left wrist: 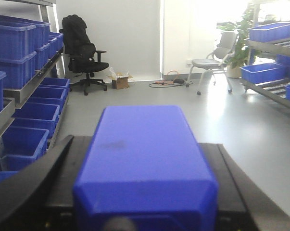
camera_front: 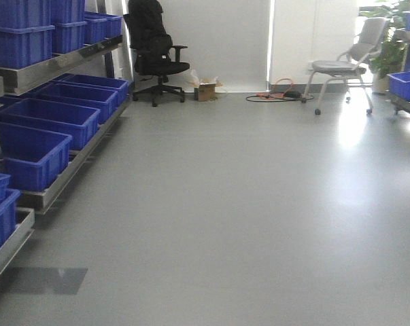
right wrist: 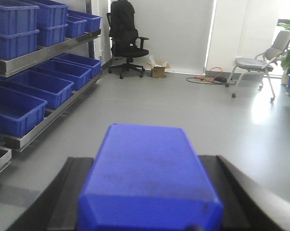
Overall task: Pick and sort blue part to right shelf
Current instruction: 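Drive the base toward the rack of blue bins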
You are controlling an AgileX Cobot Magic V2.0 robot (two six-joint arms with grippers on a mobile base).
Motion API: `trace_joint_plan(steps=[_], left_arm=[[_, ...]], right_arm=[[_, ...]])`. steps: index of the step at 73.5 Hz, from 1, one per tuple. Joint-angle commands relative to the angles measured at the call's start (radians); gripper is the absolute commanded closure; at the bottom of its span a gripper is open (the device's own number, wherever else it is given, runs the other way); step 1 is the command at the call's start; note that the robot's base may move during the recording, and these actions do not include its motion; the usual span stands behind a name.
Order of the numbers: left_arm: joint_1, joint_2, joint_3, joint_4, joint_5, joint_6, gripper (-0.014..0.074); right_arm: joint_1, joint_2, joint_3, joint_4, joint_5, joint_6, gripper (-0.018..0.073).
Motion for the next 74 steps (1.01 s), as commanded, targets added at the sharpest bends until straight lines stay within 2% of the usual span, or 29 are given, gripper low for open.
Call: trace_joint_plan(steps=[1, 74], left_arm=[[-0.006, -0.016, -0.027, 0.009, -0.086, -0.003, 0.0281], [-0.006, -0.016, -0.027, 0.011, -0.086, -0.003, 0.0281]], right_arm=[[-0.002, 0.025, -0.029, -0.024, -0.087, -0.007, 0.0272], [-0.002, 0.025, -0.029, -0.024, -0.087, -0.007, 0.0272]])
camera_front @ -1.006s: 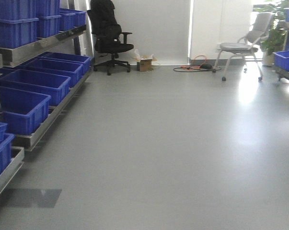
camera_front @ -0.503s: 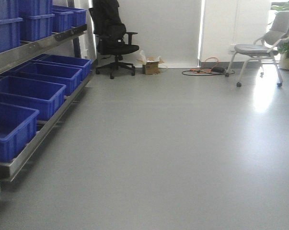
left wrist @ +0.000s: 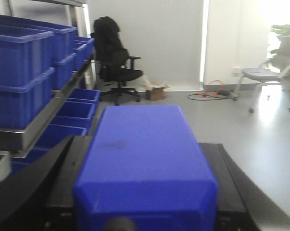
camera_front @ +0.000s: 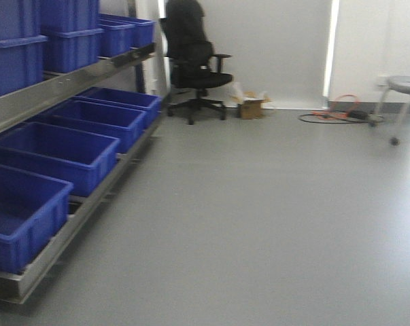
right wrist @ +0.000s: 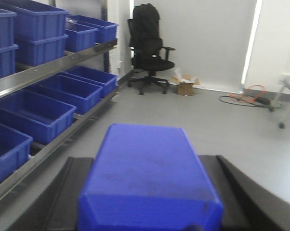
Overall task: Pick and sort blue part to right shelf
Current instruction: 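Drive the base toward the rack of blue bins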
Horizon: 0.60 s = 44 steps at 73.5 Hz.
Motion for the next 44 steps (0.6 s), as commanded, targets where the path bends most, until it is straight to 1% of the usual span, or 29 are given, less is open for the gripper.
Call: trace_joint_plan(steps=[1, 44], left_arm=[[-0.005, -0.016, -0.027, 0.011, -0.086, -0.003, 0.0281], [-0.005, -0.016, -0.027, 0.011, -0.086, -0.003, 0.0281]], right_arm=[[-0.002, 0.025, -0.029, -0.024, -0.087, -0.007, 0.0272], [-0.002, 0.025, -0.029, -0.024, -0.087, -0.007, 0.0272]])
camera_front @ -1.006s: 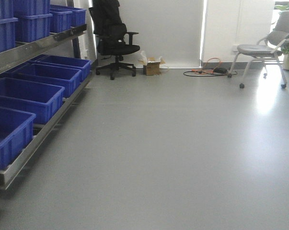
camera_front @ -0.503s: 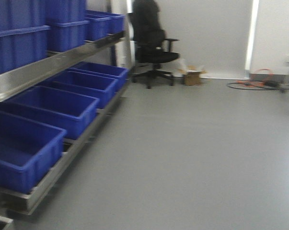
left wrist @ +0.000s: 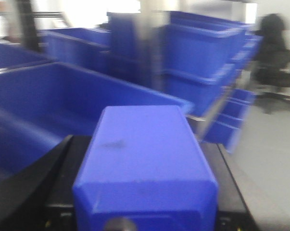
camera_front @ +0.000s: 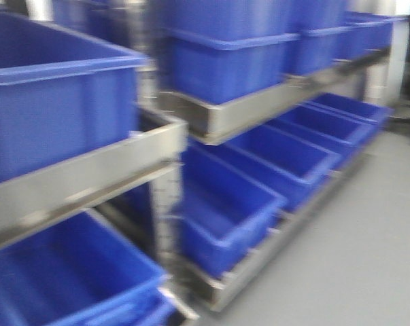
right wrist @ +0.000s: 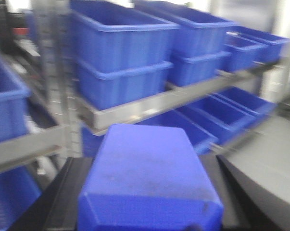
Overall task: Pick and sort blue part to right shelf
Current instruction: 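Drive the base toward the rack of blue bins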
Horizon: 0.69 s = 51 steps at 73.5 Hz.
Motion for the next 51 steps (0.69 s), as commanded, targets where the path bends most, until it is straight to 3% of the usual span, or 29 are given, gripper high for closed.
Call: trace_joint_plan(steps=[1, 51], left_arm=[[-0.005, -0.016, -0.027, 0.011, -0.086, -0.003, 0.0281], [-0.005, -0.016, -0.027, 0.011, -0.086, -0.003, 0.0281]], right_arm=[[-0.002, 0.025, -0.029, -0.023, -0.089, -0.007, 0.0272], [-0.001, 0.025, -0.029, -0.023, -0.089, -0.007, 0.0272]])
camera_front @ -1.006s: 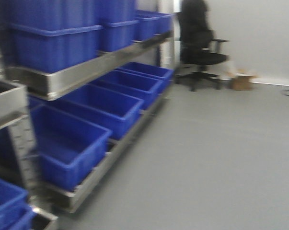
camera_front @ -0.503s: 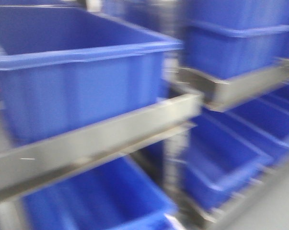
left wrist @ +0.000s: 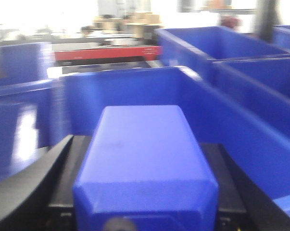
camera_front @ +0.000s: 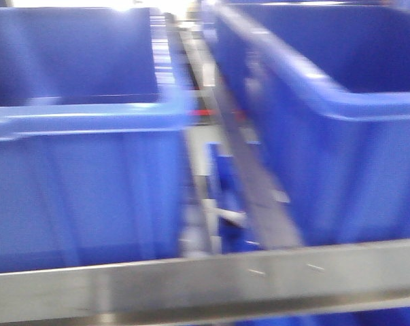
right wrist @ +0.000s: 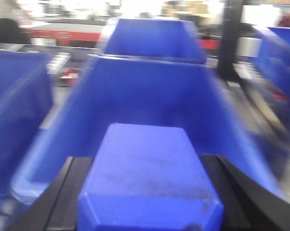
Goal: Pick and sort blue part to right shelf
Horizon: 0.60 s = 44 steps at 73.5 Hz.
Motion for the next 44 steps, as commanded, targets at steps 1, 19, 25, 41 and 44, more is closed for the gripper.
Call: trace_joint_plan(steps=[1, 19, 25, 41, 44], left_arm=[[-0.005, -0.016, -0.027, 0.011, -0.086, -0.003, 0.0281], [-0.005, -0.016, -0.027, 0.011, -0.086, -0.003, 0.0281], [-0.005, -0.016, -0.027, 0.011, -0.086, -0.003, 0.0281], [-0.005, -0.016, -0.027, 0.011, -0.086, -0.003, 0.0281], [-0.005, -0.016, -0.027, 0.011, -0.086, -0.003, 0.0281]], right_arm=[[-0.001, 0.025, -0.029, -0.023, -0.089, -0.007, 0.0272], [0.001, 0.025, -0.029, -0.023, -0.089, -0.007, 0.0272], [0.001, 0.025, -0.029, -0.023, -0.089, -0.007, 0.0272], [0.001, 0.025, -0.029, -0.023, -0.089, -0.007, 0.0272], [0.001, 0.025, -0.029, -0.023, -0.089, -0.007, 0.0272]])
